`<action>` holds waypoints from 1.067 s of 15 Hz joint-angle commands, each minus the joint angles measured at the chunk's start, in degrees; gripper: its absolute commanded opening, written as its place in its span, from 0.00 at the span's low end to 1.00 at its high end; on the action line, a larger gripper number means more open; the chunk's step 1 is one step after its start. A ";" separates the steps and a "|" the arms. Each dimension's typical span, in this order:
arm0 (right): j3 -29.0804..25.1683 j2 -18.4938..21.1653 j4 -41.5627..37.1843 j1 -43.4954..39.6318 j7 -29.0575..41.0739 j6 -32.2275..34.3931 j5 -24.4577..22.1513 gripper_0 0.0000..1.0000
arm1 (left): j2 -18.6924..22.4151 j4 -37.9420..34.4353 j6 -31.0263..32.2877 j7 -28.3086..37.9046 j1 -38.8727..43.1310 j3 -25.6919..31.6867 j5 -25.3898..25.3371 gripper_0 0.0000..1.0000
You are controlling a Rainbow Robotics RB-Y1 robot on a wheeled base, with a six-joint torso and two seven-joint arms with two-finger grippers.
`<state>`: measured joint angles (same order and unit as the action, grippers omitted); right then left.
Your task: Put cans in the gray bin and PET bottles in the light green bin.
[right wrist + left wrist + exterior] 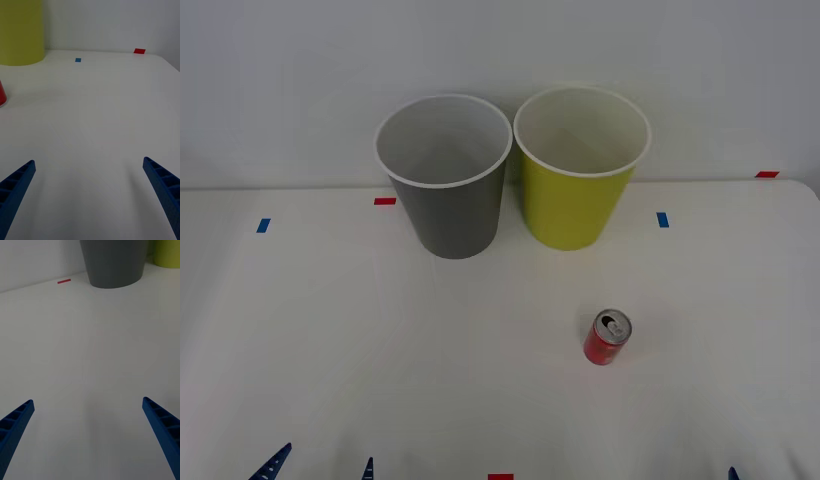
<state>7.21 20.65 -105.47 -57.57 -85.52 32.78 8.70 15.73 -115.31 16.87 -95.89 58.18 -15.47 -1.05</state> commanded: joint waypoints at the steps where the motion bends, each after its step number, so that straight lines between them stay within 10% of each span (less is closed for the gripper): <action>1: 0.00 0.00 0.00 0.00 0.00 0.00 0.00 1.00 | 0.00 0.00 0.00 0.00 0.00 0.00 0.00 1.00; 16: 1.58 -1.32 2.37 2.37 -0.62 1.76 -0.79 1.00 | 0.00 0.00 0.00 0.00 0.00 0.00 0.00 1.00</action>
<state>8.12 19.48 -103.16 -55.79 -85.76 33.14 8.30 15.73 -115.31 16.87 -95.89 58.18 -15.47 -1.05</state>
